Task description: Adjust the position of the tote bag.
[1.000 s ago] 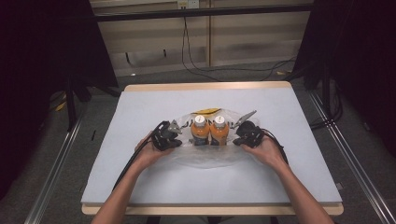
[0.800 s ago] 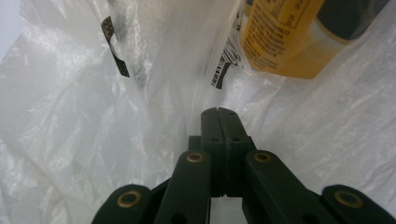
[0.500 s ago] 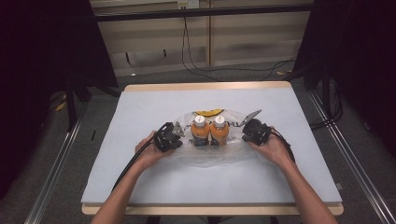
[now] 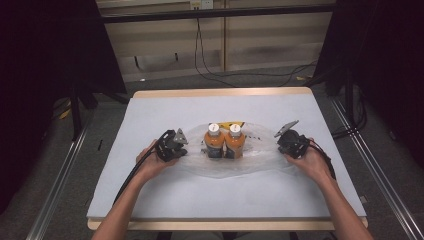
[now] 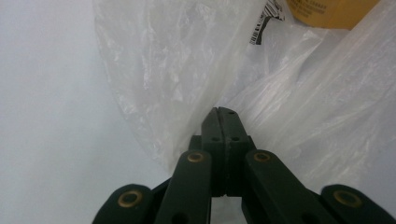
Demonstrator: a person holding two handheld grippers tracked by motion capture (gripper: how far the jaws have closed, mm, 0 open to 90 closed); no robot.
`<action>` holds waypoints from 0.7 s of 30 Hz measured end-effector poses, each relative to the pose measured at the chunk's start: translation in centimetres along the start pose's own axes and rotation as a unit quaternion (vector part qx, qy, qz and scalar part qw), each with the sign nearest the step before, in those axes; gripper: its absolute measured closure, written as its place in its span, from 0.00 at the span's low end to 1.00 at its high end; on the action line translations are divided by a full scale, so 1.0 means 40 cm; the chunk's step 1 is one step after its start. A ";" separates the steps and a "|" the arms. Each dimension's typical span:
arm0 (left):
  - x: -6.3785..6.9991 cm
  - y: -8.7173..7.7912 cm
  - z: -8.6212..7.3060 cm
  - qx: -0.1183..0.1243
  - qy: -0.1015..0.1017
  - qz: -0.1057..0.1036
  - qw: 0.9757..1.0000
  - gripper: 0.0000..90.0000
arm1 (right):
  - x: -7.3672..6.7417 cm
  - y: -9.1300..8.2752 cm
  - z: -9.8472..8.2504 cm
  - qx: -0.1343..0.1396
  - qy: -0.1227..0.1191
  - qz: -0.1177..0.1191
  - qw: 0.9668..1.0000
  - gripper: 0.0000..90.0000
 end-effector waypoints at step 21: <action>-0.021 -0.061 -0.110 0.024 -0.032 -0.023 0.999 1.00 | 0.032 -0.004 -0.036 0.014 0.018 0.042 0.999 1.00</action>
Point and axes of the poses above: each handheld gripper's, and its own axes: y roughly forward along the jaws, z roughly out of its top, x roughly to its right, the point moved 1 cm from there along y, roughly forward along the jaws, and after that the axes turned 7 degrees about -z, right-handed, at the moved point
